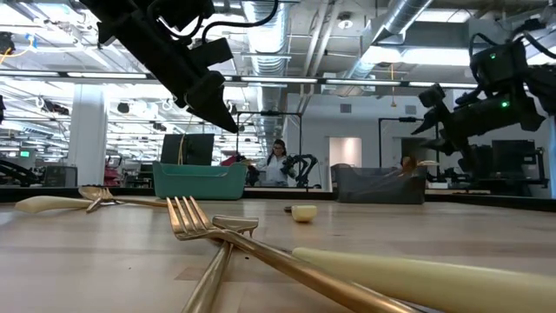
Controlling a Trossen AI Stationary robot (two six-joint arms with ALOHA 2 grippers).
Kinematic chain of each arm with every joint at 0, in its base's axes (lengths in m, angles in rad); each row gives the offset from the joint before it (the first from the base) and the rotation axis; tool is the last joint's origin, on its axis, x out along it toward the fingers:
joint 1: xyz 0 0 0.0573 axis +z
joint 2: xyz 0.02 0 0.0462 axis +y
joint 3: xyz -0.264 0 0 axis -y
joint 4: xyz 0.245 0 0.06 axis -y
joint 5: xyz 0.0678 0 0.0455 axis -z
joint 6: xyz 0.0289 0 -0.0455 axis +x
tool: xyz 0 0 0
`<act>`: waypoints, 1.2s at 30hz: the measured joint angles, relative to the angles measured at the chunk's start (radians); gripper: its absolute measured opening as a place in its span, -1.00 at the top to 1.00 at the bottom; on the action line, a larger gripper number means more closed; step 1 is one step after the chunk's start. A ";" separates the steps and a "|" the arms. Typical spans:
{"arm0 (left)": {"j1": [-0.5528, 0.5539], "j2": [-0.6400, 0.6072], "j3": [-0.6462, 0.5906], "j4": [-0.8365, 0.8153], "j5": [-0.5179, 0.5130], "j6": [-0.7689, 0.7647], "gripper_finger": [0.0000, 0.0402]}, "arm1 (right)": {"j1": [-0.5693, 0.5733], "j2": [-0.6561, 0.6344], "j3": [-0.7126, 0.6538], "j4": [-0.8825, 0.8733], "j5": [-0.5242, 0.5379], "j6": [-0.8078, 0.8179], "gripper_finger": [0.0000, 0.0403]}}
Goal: Sort silverware by color (type)
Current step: Put the yellow table knife into the orange bin
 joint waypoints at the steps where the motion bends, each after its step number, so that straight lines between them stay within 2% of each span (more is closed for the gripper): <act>1: 0.000 0.000 0.000 0.000 0.000 0.000 0.24 | 0.000 0.000 0.000 -0.016 -0.001 0.022 0.12; 5: 0.000 0.000 0.000 0.000 0.000 -0.001 0.24 | 0.000 0.000 0.000 0.002 -0.039 -0.013 -0.03; 12: 0.000 -0.010 0.000 -0.011 -0.005 0.008 0.24 | 0.056 0.000 0.000 0.220 -0.329 -0.225 -0.04; 15: -0.004 -0.055 0.000 -0.059 -0.005 -0.009 0.24 | 0.121 0.000 0.000 0.273 -0.393 -0.288 -0.01; 19: -0.026 -0.142 0.000 -0.212 -0.036 -0.114 0.24 | 0.238 0.000 0.000 0.256 -0.403 -0.364 0.03; 22: -0.053 -0.196 0.000 -0.346 -0.094 -0.259 0.24 | 0.326 0.001 0.000 0.236 -0.380 -0.409 0.06; 27: -0.081 -0.220 -0.012 -0.539 -0.116 -0.445 0.24 | 0.447 0.001 0.008 0.238 -0.354 -0.490 0.09; 31: -0.084 -0.216 -0.042 -0.560 -0.102 -0.458 0.24 | 0.531 0.001 0.047 0.173 -0.354 -0.567 0.09; 36: -0.077 -0.216 -0.060 -0.514 -0.075 -0.449 0.24 | 0.617 0.001 0.127 -0.051 -0.353 -0.622 0.09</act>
